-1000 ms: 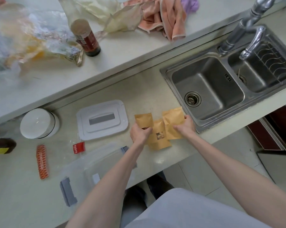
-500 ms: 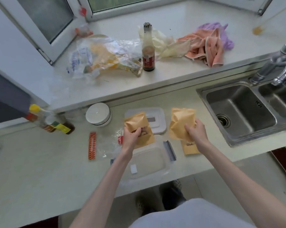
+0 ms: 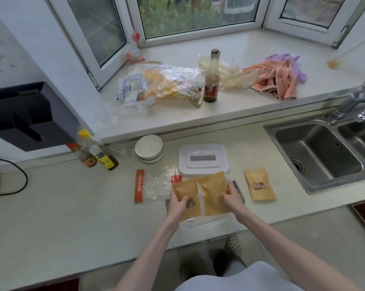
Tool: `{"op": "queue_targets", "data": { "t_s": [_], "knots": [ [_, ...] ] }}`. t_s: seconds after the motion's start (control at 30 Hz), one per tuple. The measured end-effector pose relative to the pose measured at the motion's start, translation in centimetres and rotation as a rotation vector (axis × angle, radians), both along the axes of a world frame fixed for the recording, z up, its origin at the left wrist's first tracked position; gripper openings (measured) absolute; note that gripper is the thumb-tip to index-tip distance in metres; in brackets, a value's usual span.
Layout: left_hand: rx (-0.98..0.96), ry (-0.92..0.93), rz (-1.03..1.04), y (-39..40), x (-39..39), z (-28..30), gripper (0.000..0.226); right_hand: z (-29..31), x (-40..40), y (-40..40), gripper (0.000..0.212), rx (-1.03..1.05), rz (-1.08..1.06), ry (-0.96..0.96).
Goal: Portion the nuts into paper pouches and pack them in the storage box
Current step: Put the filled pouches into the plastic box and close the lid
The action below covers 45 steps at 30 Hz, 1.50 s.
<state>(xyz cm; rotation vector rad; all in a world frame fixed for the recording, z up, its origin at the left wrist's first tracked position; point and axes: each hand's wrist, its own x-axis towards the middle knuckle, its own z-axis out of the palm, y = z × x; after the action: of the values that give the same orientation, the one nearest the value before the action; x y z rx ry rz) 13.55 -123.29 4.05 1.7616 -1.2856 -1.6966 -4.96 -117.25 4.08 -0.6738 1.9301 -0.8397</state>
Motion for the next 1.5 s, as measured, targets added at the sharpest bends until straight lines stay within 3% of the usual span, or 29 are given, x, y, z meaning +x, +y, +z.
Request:
{"op": "queue_targets", "data": {
  "t_s": [0.23, 0.37, 0.43, 0.53, 0.67, 0.77, 0.8, 0.9, 1.0, 1.1, 1.17, 1.37, 1.5],
  "knots": [
    [0.084, -0.050, -0.053, 0.0, -0.6, -1.1, 0.052, 0.0, 0.6, 0.0, 0.026, 0.061, 0.014, -0.016],
    [0.120, -0.089, -0.103, 0.2, -1.0, -1.0, 0.070, -0.1, 0.3, 0.1, 0.046, 0.150, 0.032, 0.021],
    [0.052, -0.114, -0.117, 0.0, -1.1, -0.4, 0.068, 0.0, 0.1, -0.3, 0.049, 0.118, 0.096, 0.097],
    [-0.164, -0.185, -0.129, -1.0, -1.2, 0.3, 0.046, 1.0, -0.6, -1.1, 0.040, 0.019, 0.173, 0.199],
    [-0.312, -0.266, -0.127, -1.6, 0.2, 0.7, 0.025, 2.0, -2.7, -0.7, 0.032, 0.025, 0.260, -0.003],
    [-0.452, -0.553, -0.129, -1.2, 1.7, -0.6, 0.045, 1.6, -6.0, 0.1, 0.027, 0.144, 0.283, -0.139],
    [-0.392, -0.565, -0.116, -1.1, 2.0, -1.2, 0.054, 1.3, -7.4, 0.1, 0.027, 0.154, 0.211, -0.186],
    [-0.124, -0.350, -0.096, -0.5, 1.7, -2.7, 0.065, 0.0, -11.7, -0.3, 0.029, 0.167, -0.046, -0.164],
    [-0.069, -0.318, -0.097, 0.1, 0.6, -3.5, 0.065, -1.6, -15.1, -0.7, 0.028, 0.197, -0.150, -0.048],
    [-0.053, -0.363, -0.097, 0.2, -0.7, -4.0, 0.063, -2.9, -17.9, -0.7, 0.028, 0.272, -0.112, 0.192],
    [-0.045, -0.383, -0.105, 0.1, -1.7, -4.2, 0.056, -3.5, -19.2, -0.8, 0.043, 0.320, -0.067, 0.274],
    [-0.062, -0.417, -0.034, -0.1, -3.7, -4.6, 0.052, -6.0, -20.6, -1.9, 0.084, 0.461, 0.001, 0.290],
    [-0.050, -0.419, -0.009, -0.1, -3.7, -5.2, 0.056, -7.4, -19.6, -2.4, 0.088, 0.510, 0.044, 0.352]
  ]
}}
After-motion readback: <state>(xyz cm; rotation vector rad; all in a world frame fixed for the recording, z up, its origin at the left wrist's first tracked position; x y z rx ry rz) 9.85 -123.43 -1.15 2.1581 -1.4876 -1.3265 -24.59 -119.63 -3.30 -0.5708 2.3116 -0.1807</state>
